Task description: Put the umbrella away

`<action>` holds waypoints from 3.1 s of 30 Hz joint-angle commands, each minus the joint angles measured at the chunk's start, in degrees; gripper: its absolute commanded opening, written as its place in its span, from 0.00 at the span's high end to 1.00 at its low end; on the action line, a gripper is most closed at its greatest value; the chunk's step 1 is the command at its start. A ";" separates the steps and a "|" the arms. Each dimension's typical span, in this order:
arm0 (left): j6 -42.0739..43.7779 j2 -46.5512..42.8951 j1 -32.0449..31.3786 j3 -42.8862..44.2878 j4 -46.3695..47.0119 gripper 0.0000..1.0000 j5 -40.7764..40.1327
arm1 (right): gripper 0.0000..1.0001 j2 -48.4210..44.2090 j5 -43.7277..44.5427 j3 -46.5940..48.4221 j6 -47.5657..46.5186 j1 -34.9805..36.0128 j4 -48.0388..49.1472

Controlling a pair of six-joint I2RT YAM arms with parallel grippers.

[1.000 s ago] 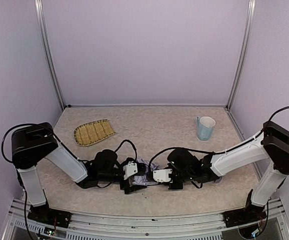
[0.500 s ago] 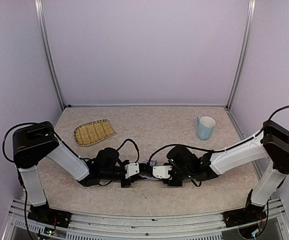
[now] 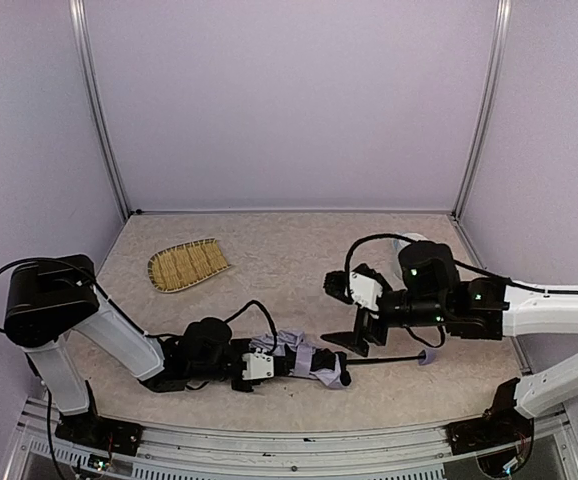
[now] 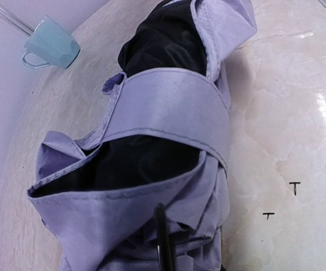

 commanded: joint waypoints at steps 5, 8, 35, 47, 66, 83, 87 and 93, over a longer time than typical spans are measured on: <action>3.68 0.59 -2.68 -0.91 -9.99 1.00 -3.53 | 0.32 11.94 -10.77 10.19 14.87 -14.33 4.67; 3.71 0.59 -3.17 -1.00 -9.89 1.00 -4.08 | 0.50 22.94 -6.86 19.47 16.53 -14.97 -5.39; 4.10 0.61 -3.91 -1.12 -8.70 1.00 -5.43 | 1.00 57.92 -44.67 40.91 25.49 -13.23 -35.33; 2.22 -2.14 -7.60 0.12 -14.85 1.00 -6.41 | 1.00 43.57 -41.14 34.65 35.37 -23.12 -12.67; -18.97 7.45 8.71 18.15 -34.91 1.00 20.66 | 1.00 29.83 -41.78 26.47 26.27 -20.96 -3.51; -40.12 14.38 17.30 23.80 -33.49 1.00 14.15 | 1.00 21.71 -32.79 7.28 26.15 -10.62 5.76; -38.84 15.60 17.36 24.33 -34.35 1.00 13.87 | 1.00 22.83 -30.52 1.52 27.01 -10.05 9.00; -31.17 14.95 14.01 25.66 -37.96 1.00 5.08 | 1.00 24.23 -27.03 -2.60 27.58 -7.61 9.68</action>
